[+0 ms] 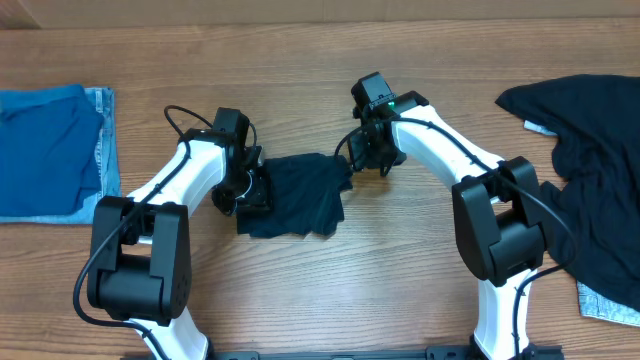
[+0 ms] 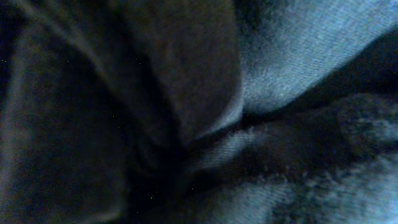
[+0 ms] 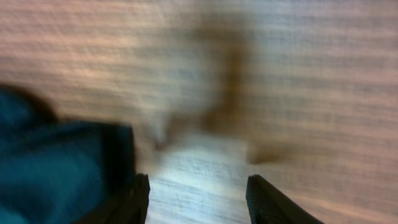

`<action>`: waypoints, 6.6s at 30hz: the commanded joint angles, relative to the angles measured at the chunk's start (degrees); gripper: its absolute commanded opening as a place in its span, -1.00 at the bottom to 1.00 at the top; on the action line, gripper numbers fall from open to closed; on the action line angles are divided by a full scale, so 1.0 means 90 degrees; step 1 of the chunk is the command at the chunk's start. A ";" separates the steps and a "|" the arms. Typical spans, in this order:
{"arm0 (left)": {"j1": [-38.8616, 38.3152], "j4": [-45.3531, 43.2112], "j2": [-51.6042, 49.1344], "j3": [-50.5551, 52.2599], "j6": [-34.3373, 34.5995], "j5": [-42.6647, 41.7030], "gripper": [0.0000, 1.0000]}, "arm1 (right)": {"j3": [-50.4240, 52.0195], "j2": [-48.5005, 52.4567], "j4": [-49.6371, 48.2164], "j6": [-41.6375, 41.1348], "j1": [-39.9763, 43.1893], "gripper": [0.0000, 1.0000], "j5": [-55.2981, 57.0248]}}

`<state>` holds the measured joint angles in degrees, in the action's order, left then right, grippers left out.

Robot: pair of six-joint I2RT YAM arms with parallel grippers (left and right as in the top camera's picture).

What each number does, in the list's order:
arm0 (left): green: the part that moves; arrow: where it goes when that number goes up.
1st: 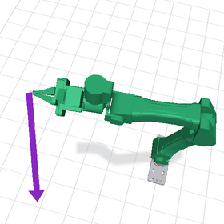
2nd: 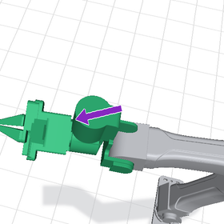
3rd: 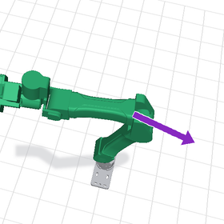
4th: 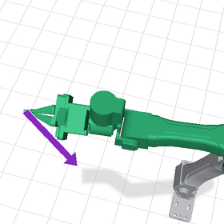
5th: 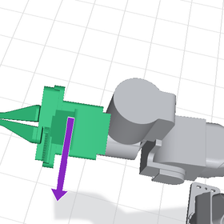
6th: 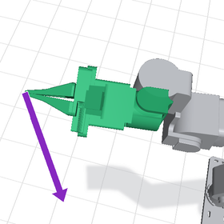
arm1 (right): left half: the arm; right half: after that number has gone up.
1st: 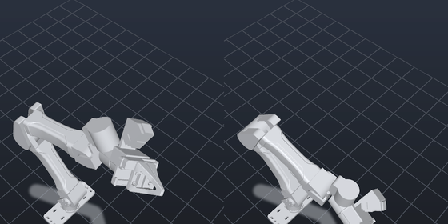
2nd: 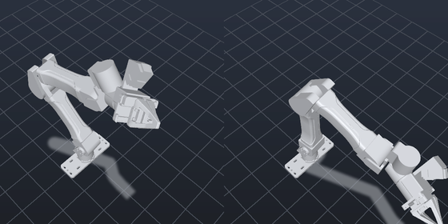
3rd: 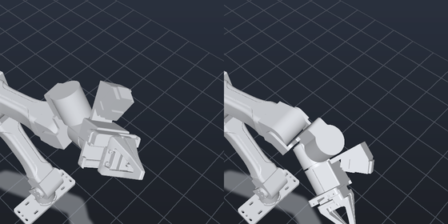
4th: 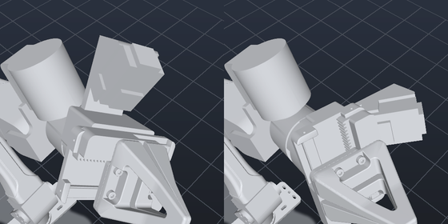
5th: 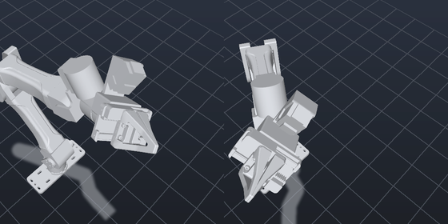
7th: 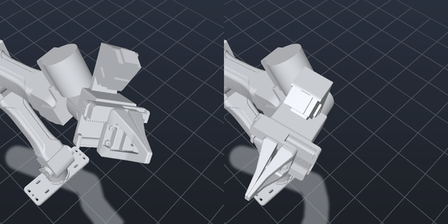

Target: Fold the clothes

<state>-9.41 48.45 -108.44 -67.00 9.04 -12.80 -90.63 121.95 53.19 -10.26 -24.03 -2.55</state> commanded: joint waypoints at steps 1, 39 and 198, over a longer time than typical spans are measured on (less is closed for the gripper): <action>0.0005 -0.0061 -0.0114 -0.0311 0.0046 0.0442 0.07 | -0.0362 -0.0852 0.0384 0.0078 -0.0015 0.10 0.0032; -0.0005 0.0245 -0.1122 -0.2033 -0.0005 -0.0036 0.08 | 0.2118 -0.1513 -0.3257 -0.2062 -0.1736 -0.86 -0.3019; 0.2608 0.1401 0.0066 -0.3806 -0.1863 0.4255 -0.92 | 0.1396 -0.2118 0.0185 -0.0665 -0.0566 0.07 0.0036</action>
<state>13.32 61.32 -108.88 -97.10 -7.44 24.16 -78.30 102.94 55.00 -16.45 -29.28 -2.17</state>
